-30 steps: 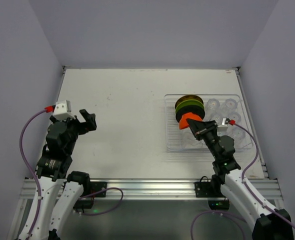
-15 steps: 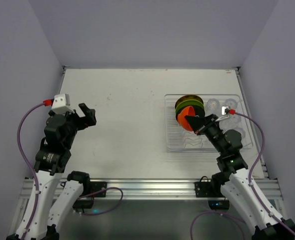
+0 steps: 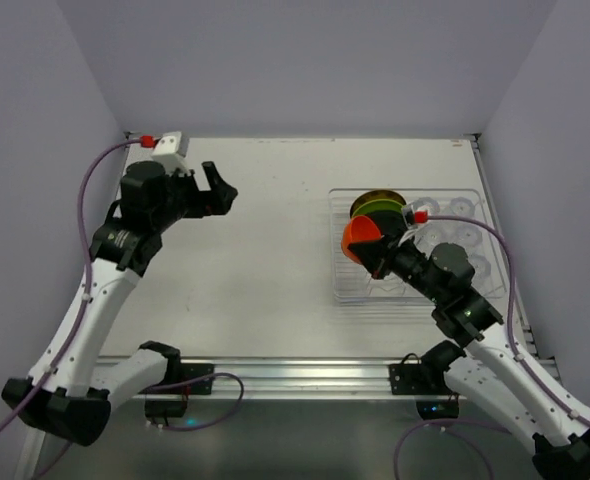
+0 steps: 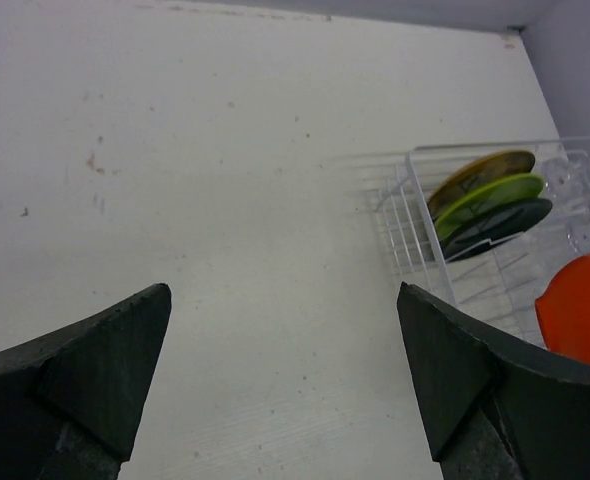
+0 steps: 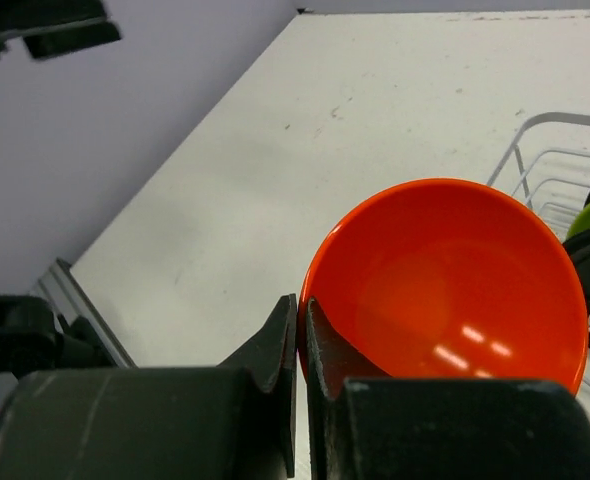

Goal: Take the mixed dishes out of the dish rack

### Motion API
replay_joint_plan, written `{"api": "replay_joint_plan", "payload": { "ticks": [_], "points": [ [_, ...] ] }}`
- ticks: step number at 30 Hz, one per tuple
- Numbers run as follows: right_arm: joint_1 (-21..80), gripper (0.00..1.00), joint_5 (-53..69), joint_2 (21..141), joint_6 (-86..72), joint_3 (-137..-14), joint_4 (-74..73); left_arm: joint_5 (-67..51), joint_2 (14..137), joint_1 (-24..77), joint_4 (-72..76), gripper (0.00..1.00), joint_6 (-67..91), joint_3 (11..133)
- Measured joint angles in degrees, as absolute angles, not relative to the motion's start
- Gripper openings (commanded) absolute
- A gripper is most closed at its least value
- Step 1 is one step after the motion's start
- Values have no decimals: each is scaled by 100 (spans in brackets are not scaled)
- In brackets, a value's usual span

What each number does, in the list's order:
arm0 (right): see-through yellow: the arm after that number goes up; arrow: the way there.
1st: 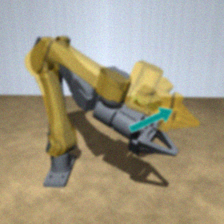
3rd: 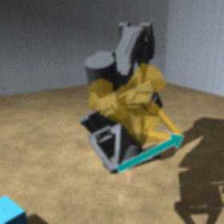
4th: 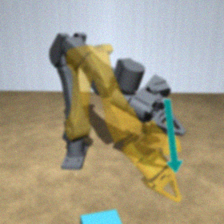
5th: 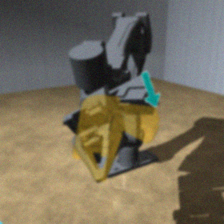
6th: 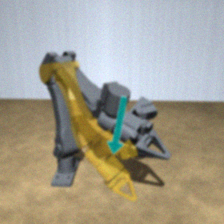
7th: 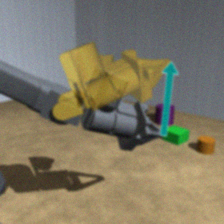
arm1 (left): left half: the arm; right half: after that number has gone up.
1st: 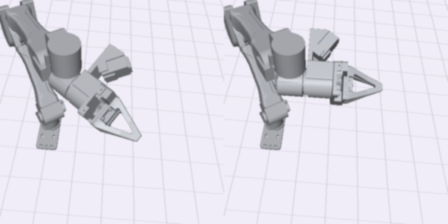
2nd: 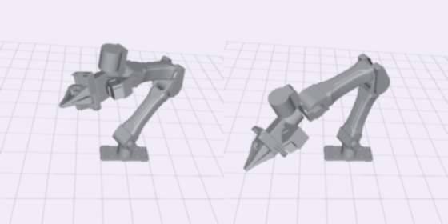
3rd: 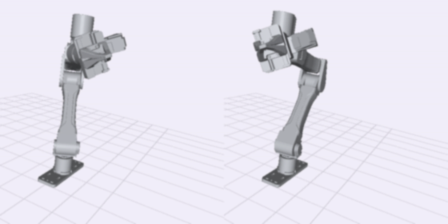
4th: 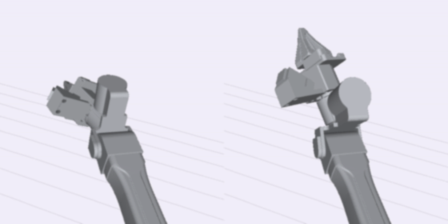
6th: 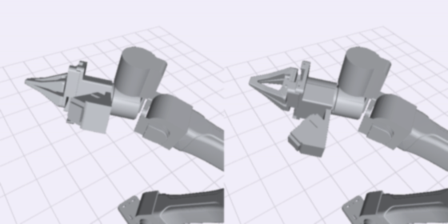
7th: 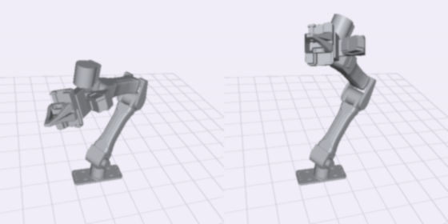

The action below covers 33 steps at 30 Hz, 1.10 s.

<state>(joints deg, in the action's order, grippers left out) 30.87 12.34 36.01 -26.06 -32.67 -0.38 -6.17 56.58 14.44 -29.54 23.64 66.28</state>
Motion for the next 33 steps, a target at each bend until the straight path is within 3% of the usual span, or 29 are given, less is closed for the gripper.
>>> {"api": "replay_joint_plan", "payload": {
  "ticks": [7, 15, 23, 30, 33],
  "points": [
    [4274, 0, 491, 4095, -1638, -3726, -478, -580, 7234, 3192, -3201, 100, 2458, 7675],
    [5369, 0, -395, 4840, -908, -3977, -814, 62, 8250, 4427, -3767, 99, 2445, 9131],
    [5815, 0, -895, 5190, -497, -4136, -825, 432, 8829, 4906, -4187, 94, 2421, 8903],
    [5863, 0, -1146, 5400, -401, -4156, -790, 655, 9120, 5004, -4263, 77, 2307, 8796],
    [5883, 0, -1133, 5391, -405, -4156, -652, 784, 9286, 5006, -4303, 76, 2292, 8796]
  ]
}}
